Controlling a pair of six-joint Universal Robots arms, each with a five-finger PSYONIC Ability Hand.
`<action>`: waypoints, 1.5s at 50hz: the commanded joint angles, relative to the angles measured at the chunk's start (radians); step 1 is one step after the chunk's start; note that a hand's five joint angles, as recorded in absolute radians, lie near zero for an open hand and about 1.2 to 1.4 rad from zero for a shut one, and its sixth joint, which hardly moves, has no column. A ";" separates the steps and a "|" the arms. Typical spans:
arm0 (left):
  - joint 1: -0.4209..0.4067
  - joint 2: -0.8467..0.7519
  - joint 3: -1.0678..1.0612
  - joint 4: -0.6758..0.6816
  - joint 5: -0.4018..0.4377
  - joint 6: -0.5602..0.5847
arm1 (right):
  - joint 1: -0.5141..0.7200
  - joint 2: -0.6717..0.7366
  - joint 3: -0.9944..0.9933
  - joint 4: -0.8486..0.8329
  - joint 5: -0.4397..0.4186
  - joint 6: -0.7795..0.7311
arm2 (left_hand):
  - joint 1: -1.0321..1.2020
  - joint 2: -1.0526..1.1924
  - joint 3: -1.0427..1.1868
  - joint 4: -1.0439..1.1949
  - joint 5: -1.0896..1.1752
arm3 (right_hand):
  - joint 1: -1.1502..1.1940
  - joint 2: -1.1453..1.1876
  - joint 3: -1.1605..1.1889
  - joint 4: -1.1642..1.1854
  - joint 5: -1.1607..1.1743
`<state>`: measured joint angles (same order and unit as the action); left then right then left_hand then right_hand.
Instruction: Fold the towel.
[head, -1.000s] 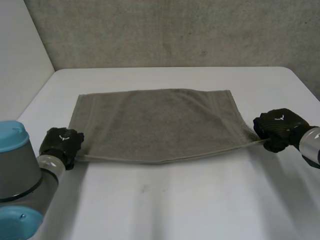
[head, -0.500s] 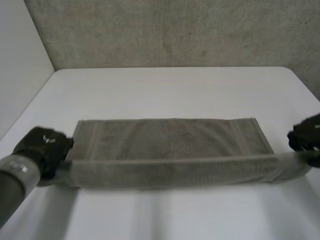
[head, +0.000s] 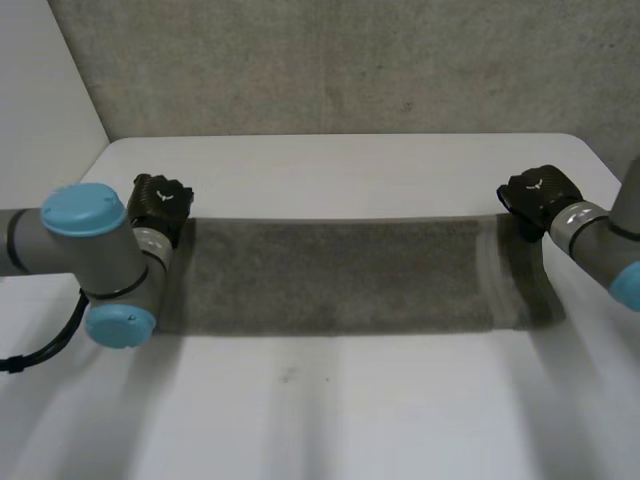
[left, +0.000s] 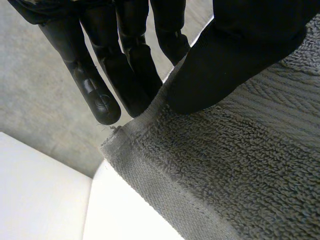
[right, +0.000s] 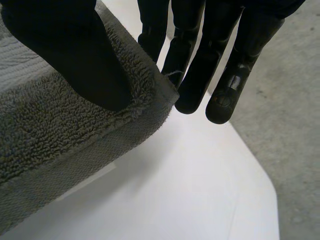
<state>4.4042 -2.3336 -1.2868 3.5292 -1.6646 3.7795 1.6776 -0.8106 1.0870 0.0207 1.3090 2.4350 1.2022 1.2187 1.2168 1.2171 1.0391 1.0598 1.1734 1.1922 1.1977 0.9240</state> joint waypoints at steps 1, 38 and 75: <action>-0.003 -0.072 0.026 0.094 0.060 0.005 | 0.020 0.097 -0.064 -0.097 0.071 -0.002 | -1.028 -1.044 -1.042 -1.043 -1.039 | -0.885 -0.999 -1.018 -1.023 -0.924; -0.014 0.623 -0.620 0.073 0.059 -0.409 | -0.228 -0.444 0.688 -0.094 -0.310 0.036 | -1.028 -1.044 -1.042 -1.043 -1.039 | -0.702 -0.815 -0.834 -0.840 -0.741; -0.002 0.628 -0.625 -0.027 0.060 -0.563 | -0.294 -0.255 0.691 -0.327 -0.289 -0.053 | -1.028 -1.044 -1.042 -1.043 -1.039 | 0.336 0.223 0.204 0.199 0.298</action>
<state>4.4038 -1.7069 -1.9105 3.5026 -1.6034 3.2169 1.4154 -1.0559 1.7920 -0.2640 0.9629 2.3970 0.1836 0.1659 0.1670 0.1690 0.0299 1.0552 1.1540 1.1505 1.1478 0.9026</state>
